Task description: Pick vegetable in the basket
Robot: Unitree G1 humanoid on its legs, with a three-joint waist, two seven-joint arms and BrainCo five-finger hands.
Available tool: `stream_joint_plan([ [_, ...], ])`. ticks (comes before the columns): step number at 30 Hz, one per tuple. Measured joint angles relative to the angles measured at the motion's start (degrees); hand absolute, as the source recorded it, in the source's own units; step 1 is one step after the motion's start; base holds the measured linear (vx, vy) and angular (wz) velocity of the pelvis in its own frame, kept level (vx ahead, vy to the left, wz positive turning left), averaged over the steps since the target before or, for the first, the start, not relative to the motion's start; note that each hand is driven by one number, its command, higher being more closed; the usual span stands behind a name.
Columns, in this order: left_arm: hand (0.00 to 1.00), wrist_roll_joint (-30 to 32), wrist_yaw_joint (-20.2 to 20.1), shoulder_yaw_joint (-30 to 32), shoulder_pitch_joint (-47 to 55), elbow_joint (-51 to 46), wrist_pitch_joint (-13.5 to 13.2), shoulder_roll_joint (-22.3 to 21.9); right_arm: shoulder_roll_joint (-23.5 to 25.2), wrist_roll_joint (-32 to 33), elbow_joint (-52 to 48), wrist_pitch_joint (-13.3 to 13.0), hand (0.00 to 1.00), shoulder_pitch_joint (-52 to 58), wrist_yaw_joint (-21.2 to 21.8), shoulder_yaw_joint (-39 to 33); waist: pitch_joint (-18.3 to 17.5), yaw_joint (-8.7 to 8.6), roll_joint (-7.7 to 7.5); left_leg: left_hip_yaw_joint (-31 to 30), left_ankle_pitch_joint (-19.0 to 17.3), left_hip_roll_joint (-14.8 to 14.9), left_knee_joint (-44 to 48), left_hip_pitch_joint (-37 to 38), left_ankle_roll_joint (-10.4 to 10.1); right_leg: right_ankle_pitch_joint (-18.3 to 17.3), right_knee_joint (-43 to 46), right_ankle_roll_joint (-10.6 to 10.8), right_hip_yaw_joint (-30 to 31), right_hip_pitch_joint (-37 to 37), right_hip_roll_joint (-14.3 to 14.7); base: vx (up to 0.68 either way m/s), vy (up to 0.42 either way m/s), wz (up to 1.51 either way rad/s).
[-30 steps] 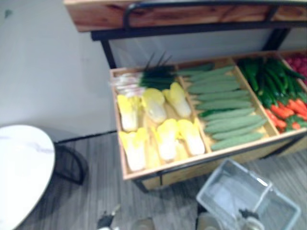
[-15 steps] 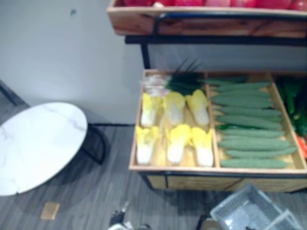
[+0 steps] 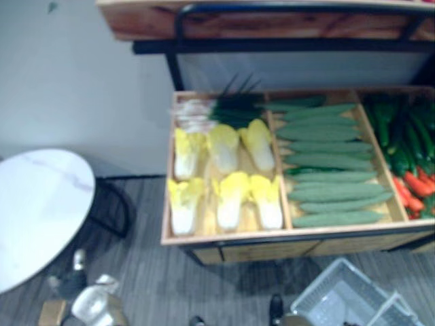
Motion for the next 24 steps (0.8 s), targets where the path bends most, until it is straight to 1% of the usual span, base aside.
stream_joint_plan([
  [1,0.00,0.21,1.28,-0.40,-0.06,-1.87,-0.25,0.04,-0.14,0.00,0.30,0.07,1.00,-0.16,-0.17,0.16,-0.01,-0.12,0.15,0.03,-0.01,0.02,0.00,0.50,-0.01,0.15,-0.42,-0.05,0.09,0.65,0.10,-0.01,-0.015,-0.09],
  [3,0.00,0.63,3.86,-3.27,-1.01,-8.23,-1.11,0.04,-0.25,0.02,0.33,0.22,1.00,-0.05,-0.56,0.37,-0.03,-0.53,0.27,-1.67,-0.11,0.00,0.02,1.84,-0.07,0.16,-0.98,-0.03,-0.03,2.47,0.11,-0.02,-0.008,0.06],
  [4,0.00,1.99,5.28,-5.03,-1.72,-11.54,-1.24,0.04,-0.26,0.02,0.31,0.21,1.00,-0.04,-0.61,0.65,-0.06,-0.97,0.21,-2.59,-0.27,-0.14,0.02,1.71,0.01,0.19,-1.12,0.02,-0.10,2.75,-0.09,-0.05,-0.007,0.18],
  [5,0.00,2.72,5.83,-5.93,-2.05,-13.03,-1.31,0.04,-0.29,0.06,0.32,0.18,1.00,0.00,-0.66,1.09,-0.05,-1.16,0.14,-2.88,-0.34,-0.27,0.02,1.59,0.07,0.19,-1.16,0.10,-0.12,2.70,-0.26,-0.08,0.012,0.11],
  [6,0.00,4.92,6.94,-7.84,-2.11,-15.97,-1.39,-0.01,-0.35,0.07,0.29,-0.03,1.00,0.23,-0.88,2.06,-0.04,-1.19,0.15,-2.90,-1.15,-0.53,0.02,1.65,0.29,0.12,-1.42,0.20,-0.05,2.50,-0.47,-0.08,0.018,-0.04],
  [7,0.00,7.32,7.67,-9.66,-2.04,-18.50,-1.38,-0.16,-0.41,0.08,0.25,-0.15,1.00,0.50,-0.85,2.07,-0.08,-1.01,0.18,-2.89,-1.68,-0.83,0.02,1.76,-0.24,-0.03,-1.77,0.46,0.16,2.64,-0.69,-0.08,0.018,-0.11],
  [8,0.00,8.82,7.88,-10.72,-2.06,-19.71,-1.32,-0.29,-0.40,0.09,0.21,-0.20,1.00,0.66,-0.84,2.05,-0.10,-0.98,0.23,-2.90,-1.70,-0.95,0.02,1.79,-0.23,0.01,-1.78,0.51,0.24,2.66,-0.81,-0.05,0.016,-0.04],
  [9,0.00,11.32,7.76,-13.18,-2.05,-21.78,-0.99,-0.76,-0.44,0.09,0.16,-0.34,1.00,1.15,-0.83,2.03,-0.23,-0.98,0.43,-3.06,-1.72,-1.13,0.02,1.77,-0.19,0.26,-1.79,0.88,0.27,2.74,-1.01,-0.02,0.011,0.05],
  [10,0.00,14.29,7.19,-15.78,-1.99,-23.47,-0.57,-1.60,-0.57,0.11,0.11,-0.49,1.00,1.63,-0.81,1.85,-0.42,-0.97,0.75,-3.26,-1.72,-1.33,0.02,1.78,-0.05,0.48,-1.83,0.68,0.17,2.90,-1.20,-0.01,0.009,0.07],
  [11,0.00,15.22,6.74,-17.28,-1.95,-24.15,-0.49,-2.12,-0.74,0.13,0.13,-0.48,1.00,1.88,-0.81,1.76,-0.51,-1.00,0.91,-3.39,-1.64,-1.44,0.02,1.77,0.06,0.51,-1.90,0.70,0.10,3.00,-1.31,0.01,0.004,0.10],
  [13,0.00,20.14,3.30,-24.63,-1.58,-25.70,-0.22,-4.13,-1.21,0.18,0.20,-0.45,1.00,2.30,-0.66,0.11,-0.67,-1.55,1.67,-4.39,-1.16,-1.77,0.02,1.71,0.52,0.69,-2.04,0.95,-0.40,3.70,-1.72,0.02,0.002,0.17],
  [15,0.00,22.48,1.40,-29.70,-1.32,-25.90,0.18,-5.19,-1.25,0.17,0.21,-0.43,1.00,2.37,-0.50,-0.45,-0.82,-1.63,1.95,-4.49,-1.17,-1.87,0.02,1.73,0.57,0.66,-2.04,0.99,-0.48,3.79,-1.81,0.01,-0.005,0.09],
  [16,0.00,24.39,-1.01,-35.25,-0.53,-25.70,0.26,-5.48,-1.13,0.16,-0.32,-0.40,1.00,2.40,-0.29,-0.50,-0.86,-1.95,2.04,-4.69,-1.19,-1.94,0.02,1.75,0.60,0.67,-2.27,1.01,-0.98,4.12,-1.88,0.00,-0.014,0.05],
  [18,0.00,25.71,-3.13,-40.13,-0.32,-24.71,0.38,-5.70,-0.95,0.12,-0.44,-0.40,1.00,2.59,-0.18,-0.61,-0.86,-2.40,2.03,-4.89,-1.22,-1.93,0.02,1.98,0.63,0.64,-2.55,1.09,-1.25,4.67,-1.87,0.00,-0.017,0.08],
  [20,0.00,29.06,-4.59,-44.28,-0.33,-22.52,0.84,-6.75,-0.06,0.08,-1.31,-0.40,1.00,2.76,-0.02,-1.54,-0.90,-3.56,2.10,-5.46,-1.22,-1.93,0.02,2.03,0.64,0.34,-2.54,1.48,-1.67,5.06,-2.01,-0.01,-0.023,0.12],
  [23,0.00,31.55,-6.53,-48.73,-0.26,-20.71,2.39,-6.84,0.90,0.09,-2.35,-0.29,1.00,3.92,-0.14,-2.73,-0.90,-3.59,2.14,-5.80,-1.31,-1.83,0.01,2.44,0.61,0.08,-2.66,1.59,-2.43,5.66,-2.02,-0.01,-0.024,0.08],
  [24,0.00,32.00,-6.98,-49.19,-0.22,-20.61,2.60,-6.85,0.98,0.09,-2.47,-0.24,1.00,4.05,-0.25,-2.74,-0.91,-3.58,2.14,-5.78,-1.37,-1.81,0.01,2.49,0.62,-0.12,-2.66,1.71,-2.50,5.67,-2.03,0.00,0.000,0.00],
])
